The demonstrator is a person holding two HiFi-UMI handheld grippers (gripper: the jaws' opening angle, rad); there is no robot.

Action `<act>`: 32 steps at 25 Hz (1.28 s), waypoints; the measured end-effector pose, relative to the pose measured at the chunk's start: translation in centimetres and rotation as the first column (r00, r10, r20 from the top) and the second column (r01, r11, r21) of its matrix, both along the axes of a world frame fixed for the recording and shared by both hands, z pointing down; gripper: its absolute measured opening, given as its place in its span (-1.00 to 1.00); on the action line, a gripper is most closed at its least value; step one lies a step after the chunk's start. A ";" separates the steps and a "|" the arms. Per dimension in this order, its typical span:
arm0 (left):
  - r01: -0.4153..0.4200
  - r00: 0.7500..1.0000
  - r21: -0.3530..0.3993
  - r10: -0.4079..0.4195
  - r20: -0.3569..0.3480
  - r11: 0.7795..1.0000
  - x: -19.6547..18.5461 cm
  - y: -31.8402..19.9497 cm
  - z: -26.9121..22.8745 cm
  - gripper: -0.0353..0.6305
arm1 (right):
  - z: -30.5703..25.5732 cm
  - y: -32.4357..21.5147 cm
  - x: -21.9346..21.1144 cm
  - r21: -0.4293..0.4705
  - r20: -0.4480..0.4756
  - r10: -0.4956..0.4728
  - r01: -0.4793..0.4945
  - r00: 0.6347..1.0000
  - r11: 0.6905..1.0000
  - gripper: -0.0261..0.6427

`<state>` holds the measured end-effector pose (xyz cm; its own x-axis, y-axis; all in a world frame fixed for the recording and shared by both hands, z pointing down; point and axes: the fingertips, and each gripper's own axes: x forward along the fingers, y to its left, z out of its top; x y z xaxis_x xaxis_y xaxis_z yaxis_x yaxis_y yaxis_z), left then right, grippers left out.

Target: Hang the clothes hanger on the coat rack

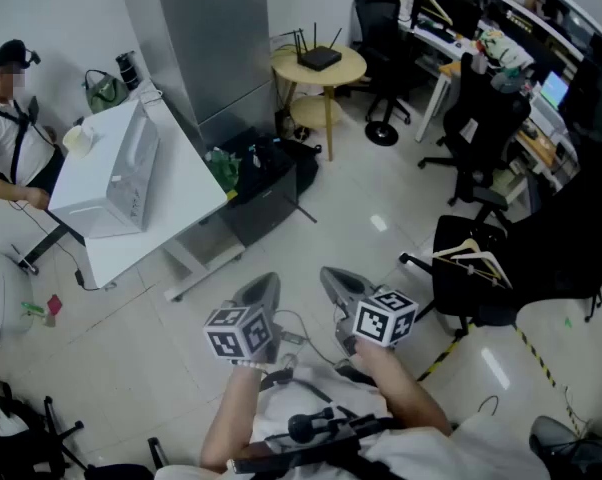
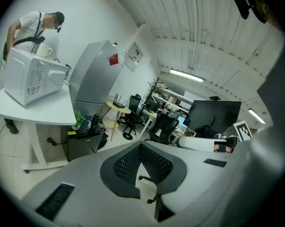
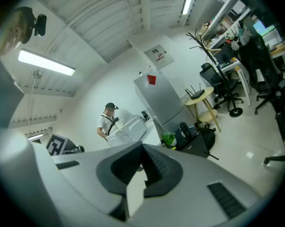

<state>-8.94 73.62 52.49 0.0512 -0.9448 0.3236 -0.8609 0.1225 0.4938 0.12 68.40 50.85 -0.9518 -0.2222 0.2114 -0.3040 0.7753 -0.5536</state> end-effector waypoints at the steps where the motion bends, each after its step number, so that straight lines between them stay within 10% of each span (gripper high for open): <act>1: -0.006 1.000 0.001 0.006 0.002 1.000 -0.3 -0.2 0.0 -0.90 | 0.0 -0.3 -0.2 0.002 0.000 0.007 -0.007 1.000 1.000 -0.89; 12: -0.158 0.987 -0.007 0.158 -0.004 0.987 -0.9 -3.1 1.0 -0.90 | 1.3 -1.3 0.0 -0.015 -0.016 0.166 -0.166 0.986 0.986 -0.89; 32: -0.410 0.912 -0.083 0.410 -0.015 0.908 15.4 -21.5 3.9 -0.90 | 4.1 -18.2 16.1 -0.055 -0.066 0.437 -0.441 0.897 0.896 -0.83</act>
<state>6.50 52.09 56.37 0.4273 -0.8107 0.4003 -0.8454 -0.2013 0.4947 16.23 50.21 54.94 -0.7485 -0.5987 0.2852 -0.6336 0.5186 -0.5741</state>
